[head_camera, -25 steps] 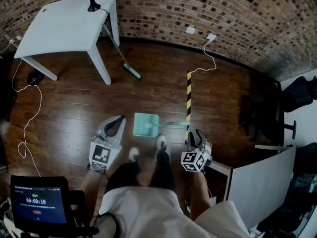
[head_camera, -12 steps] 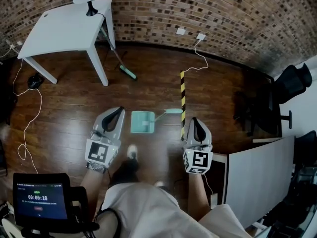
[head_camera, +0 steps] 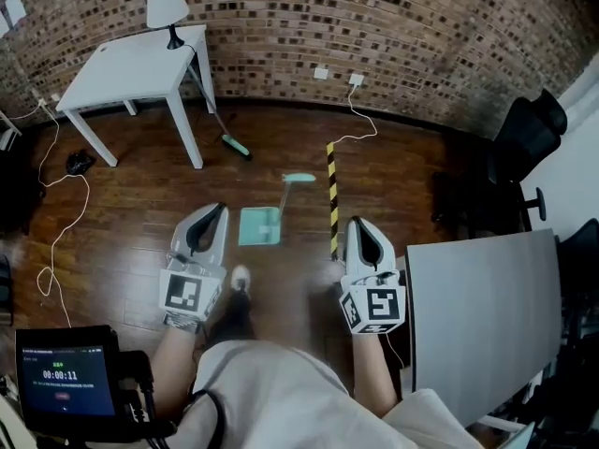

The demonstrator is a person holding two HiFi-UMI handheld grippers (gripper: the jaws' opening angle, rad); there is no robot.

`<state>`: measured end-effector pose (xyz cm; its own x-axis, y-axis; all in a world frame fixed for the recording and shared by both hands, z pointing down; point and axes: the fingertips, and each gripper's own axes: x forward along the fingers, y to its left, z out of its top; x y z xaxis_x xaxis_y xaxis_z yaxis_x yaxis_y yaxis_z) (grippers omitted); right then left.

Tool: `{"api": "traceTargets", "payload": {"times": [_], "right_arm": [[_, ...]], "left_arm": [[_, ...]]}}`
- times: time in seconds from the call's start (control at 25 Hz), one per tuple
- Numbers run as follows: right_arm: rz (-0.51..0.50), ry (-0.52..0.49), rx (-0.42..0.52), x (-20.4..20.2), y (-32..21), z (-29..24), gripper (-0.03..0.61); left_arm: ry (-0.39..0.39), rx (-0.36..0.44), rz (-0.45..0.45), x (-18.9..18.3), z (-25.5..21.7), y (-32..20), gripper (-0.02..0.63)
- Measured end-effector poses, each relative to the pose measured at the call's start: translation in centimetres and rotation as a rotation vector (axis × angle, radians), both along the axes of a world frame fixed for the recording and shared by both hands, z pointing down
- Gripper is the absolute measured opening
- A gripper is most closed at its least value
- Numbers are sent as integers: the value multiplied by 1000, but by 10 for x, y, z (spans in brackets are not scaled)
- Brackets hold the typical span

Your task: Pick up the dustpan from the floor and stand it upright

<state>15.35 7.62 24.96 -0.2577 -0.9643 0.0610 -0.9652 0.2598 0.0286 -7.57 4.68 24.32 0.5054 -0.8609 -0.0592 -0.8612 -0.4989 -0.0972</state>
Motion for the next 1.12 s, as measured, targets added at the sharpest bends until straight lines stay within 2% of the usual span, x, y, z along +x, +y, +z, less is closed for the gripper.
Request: {"api": "traceTargets", "payload": {"times": [0.16,0.24,0.4,0.56,0.72,0.96,1.12], "right_arm": [[-59,-23,42,2,92,-18,11],[-67,-38,37,6,139,-19,11],[-66,-53,35,8,192,-26,11],[-56,-78,46,7,220,-39,11],[1,-72,100,1,224,-62,11],[-28,-68,130,-31,237,-70,11],[-31,-56,135,-38,240,-71,11]], "left_arm": [[-7,51,-11,20,-15,103,2],[-16,39,2,31,-20,153,2],[8,59,13,36,-41,212,2],[-6,79,14,34,-53,237,2],[-14,79,30,28,-69,239,2],[60,96,46,2,-73,253,2],[67,116,56,-2,-77,255,2]]}}
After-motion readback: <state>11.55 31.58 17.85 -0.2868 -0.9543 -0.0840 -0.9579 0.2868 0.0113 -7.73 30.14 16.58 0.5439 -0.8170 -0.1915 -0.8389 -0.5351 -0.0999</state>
